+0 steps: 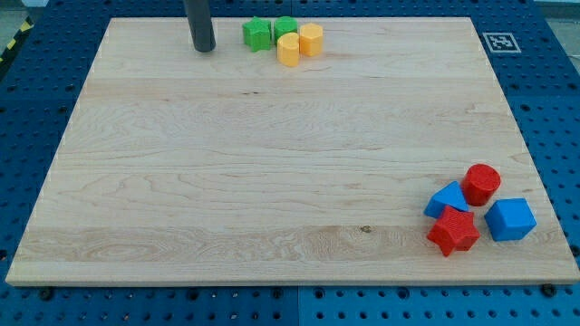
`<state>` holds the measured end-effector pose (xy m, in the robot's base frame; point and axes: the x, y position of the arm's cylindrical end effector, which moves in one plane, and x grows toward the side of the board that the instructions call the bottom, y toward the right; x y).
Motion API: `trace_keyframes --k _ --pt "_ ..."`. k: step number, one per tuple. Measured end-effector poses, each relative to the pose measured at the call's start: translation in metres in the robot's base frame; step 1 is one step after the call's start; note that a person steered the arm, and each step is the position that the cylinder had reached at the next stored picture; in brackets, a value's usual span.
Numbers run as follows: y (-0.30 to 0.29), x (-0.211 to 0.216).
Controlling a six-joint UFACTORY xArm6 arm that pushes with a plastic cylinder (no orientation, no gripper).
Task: Push the hexagon towards the triangle
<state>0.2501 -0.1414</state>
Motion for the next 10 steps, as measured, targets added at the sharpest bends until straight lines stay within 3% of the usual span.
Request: trace_keyframes --k 1,2,3,4,7,10 --pt "-0.007 -0.049" --pt "0.016 -0.058" --pt "0.086 -0.058" --pt "0.137 -0.047" --pt "0.208 0.006" --pt "0.245 0.066"
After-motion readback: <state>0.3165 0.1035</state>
